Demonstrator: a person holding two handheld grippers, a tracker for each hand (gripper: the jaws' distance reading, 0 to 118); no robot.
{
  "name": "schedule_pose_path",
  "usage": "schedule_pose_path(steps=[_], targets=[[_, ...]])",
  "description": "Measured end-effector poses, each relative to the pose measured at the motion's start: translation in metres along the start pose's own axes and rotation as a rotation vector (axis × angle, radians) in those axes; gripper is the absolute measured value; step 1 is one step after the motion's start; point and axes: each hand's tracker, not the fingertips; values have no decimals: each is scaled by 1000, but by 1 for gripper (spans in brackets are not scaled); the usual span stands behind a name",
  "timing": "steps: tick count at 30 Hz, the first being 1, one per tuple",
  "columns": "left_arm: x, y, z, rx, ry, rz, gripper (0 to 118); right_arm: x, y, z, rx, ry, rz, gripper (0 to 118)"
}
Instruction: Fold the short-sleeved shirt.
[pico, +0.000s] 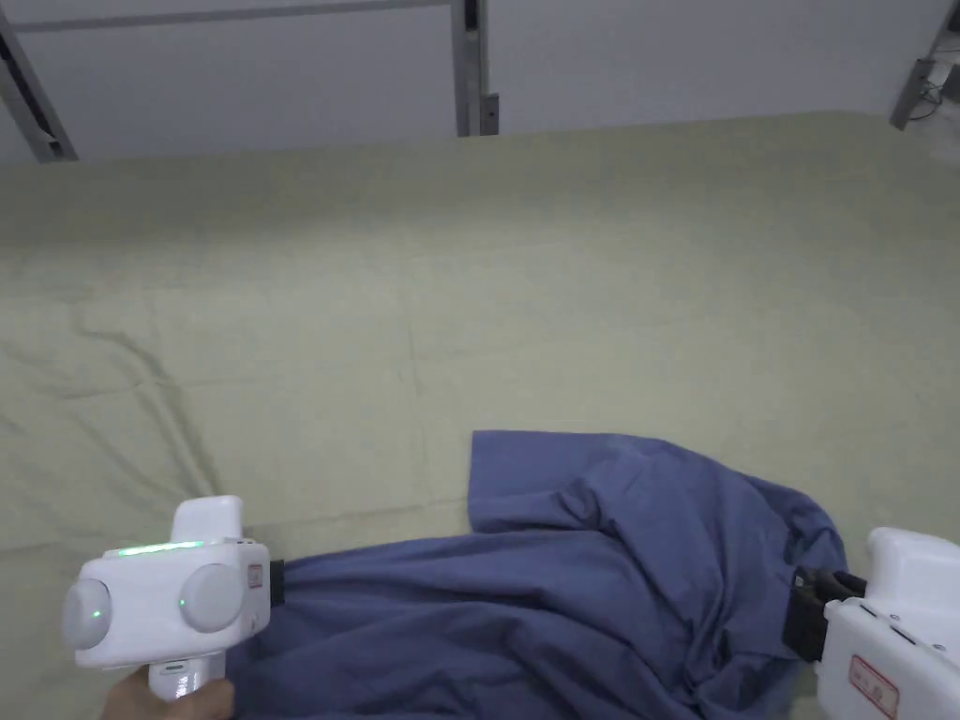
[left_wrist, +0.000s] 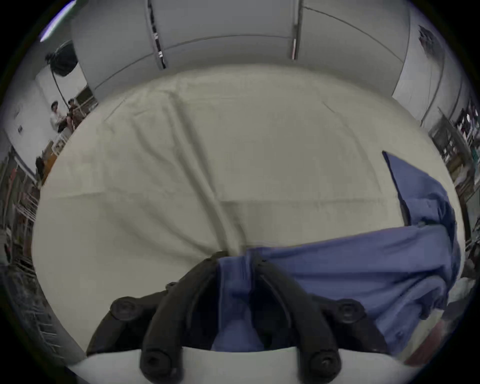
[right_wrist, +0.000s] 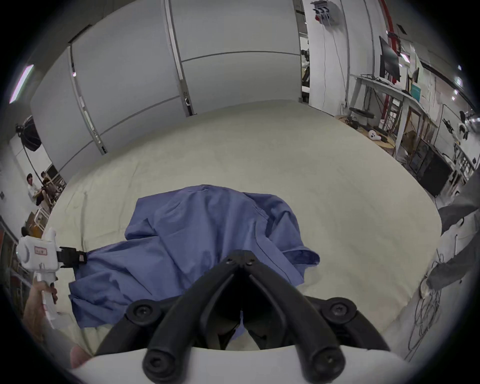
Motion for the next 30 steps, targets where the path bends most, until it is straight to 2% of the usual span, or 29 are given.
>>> schedule_pose_path(steps=[2,4,6,7,8,9,10,11,12,13,15,18,22,24,25,26,28,29,30], targets=[[7,-1,3,3,17,-49,14,1,7,-1,2,11,6,0],[7,-1,15,27,-24,-25,10,2,18,-3,13,27,25,0],[1,1,25,33,-28,-16,9,4,35,-9,13,96,37,1],[-3,1,30,49,-37,-5,9,5,48,-16,-7,138,37,16],[-6,3,35,56,-53,3,9,5,59,-21,-17,176,38,39],[-9,5,40,62,-66,20,9,3,74,-31,-29,225,45,66],[-12,6,45,73,-73,31,9,-1,88,-43,-38,253,42,101],[-14,7,49,77,-79,34,9,-9,101,-51,-44,260,56,115],[-18,9,46,84,-89,37,9,-16,116,-65,-58,293,81,118],[-19,11,48,93,-97,42,9,-21,121,-73,-85,315,112,117],[-18,14,51,105,-87,29,9,-39,148,-111,-141,283,153,114],[-13,14,60,108,-90,23,9,-65,159,-150,-220,276,201,96],[-16,14,54,97,-103,45,9,-86,143,-207,-362,317,255,96],[-18,12,50,90,-105,56,9,-84,124,-233,-504,273,247,93],[-19,12,48,83,-103,58,9,-84,113,-230,-507,219,268,83],[-19,12,48,79,-103,66,9,-87,115,-213,-309,200,358,77],[-23,10,45,76,-110,73,9,-87,110,-205,-369,179,378,58],[-24,9,44,75,-113,81,9,-86,108,-202,-362,169,411,45],[-23,9,43,76,-114,82,9,-85,106,-200,-359,163,398,28]])
